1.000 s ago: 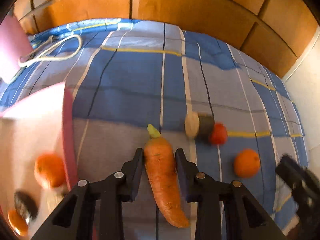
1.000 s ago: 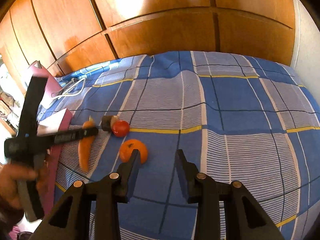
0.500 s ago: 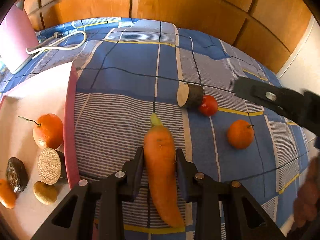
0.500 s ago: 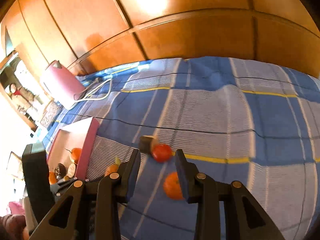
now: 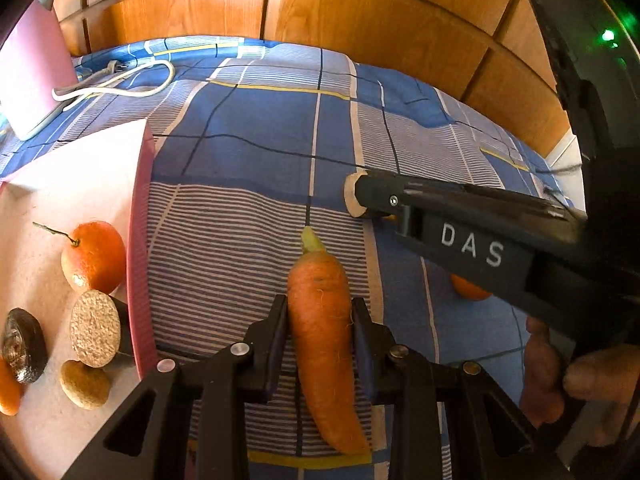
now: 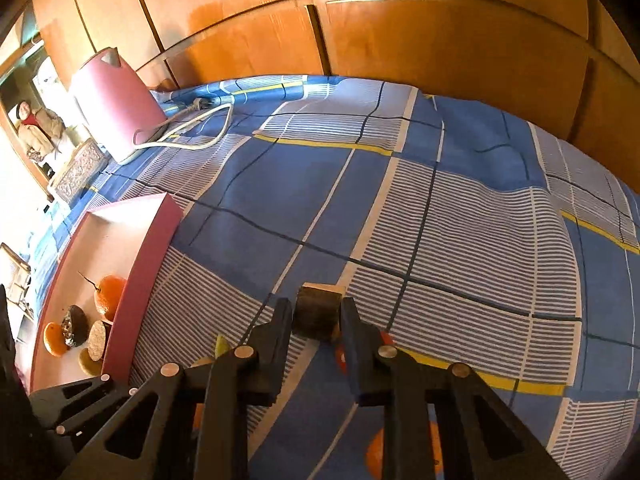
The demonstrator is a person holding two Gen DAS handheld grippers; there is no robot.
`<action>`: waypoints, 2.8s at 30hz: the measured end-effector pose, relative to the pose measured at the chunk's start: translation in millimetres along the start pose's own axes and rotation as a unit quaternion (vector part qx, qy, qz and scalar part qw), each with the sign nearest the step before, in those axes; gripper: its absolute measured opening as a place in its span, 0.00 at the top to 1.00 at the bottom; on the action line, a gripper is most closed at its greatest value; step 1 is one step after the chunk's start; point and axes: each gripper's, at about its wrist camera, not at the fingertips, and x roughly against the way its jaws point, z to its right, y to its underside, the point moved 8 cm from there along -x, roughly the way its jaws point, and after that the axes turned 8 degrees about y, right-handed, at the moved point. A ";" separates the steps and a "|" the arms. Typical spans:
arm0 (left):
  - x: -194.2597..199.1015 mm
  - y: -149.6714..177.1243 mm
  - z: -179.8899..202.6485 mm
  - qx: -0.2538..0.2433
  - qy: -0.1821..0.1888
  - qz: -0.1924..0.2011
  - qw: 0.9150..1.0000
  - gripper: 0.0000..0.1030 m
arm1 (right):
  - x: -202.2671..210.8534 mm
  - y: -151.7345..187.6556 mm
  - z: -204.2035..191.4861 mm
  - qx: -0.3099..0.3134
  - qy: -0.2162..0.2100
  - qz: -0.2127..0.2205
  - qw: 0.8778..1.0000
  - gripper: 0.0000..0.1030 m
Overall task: Organize fruits
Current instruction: 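Lift the carrot with left gripper while right grasps the dark yam slice, then carry the carrot into the tray with left gripper while right carries yam slice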
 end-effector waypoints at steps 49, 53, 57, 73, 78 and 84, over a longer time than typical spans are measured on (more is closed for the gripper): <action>124.0 5.2 -36.8 0.008 -0.053 0.127 0.990 0.70 | 59.4 79.6 -25.0 -0.005 0.004 -0.006 1.000 0.78; 132.4 8.2 -51.9 0.022 -0.056 0.134 0.989 0.70 | 57.9 81.9 -26.5 -0.006 0.008 -0.006 1.000 0.78; 139.2 9.8 -61.2 0.034 -0.055 0.140 0.988 0.70 | 57.7 82.4 -27.9 -0.009 0.001 -0.004 1.000 0.78; 171.0 -11.6 -160.1 0.114 -0.076 0.159 0.978 0.70 | 55.9 78.9 -31.0 0.007 0.018 0.005 1.000 0.78; 153.0 -24.0 -181.5 0.115 -0.094 0.141 0.979 0.59 | 55.4 79.4 -31.0 0.005 0.018 0.004 1.000 0.78; 157.2 -16.2 -192.8 0.142 -0.114 0.150 0.972 0.48 | 54.8 79.5 -30.7 0.006 0.023 0.004 1.000 0.78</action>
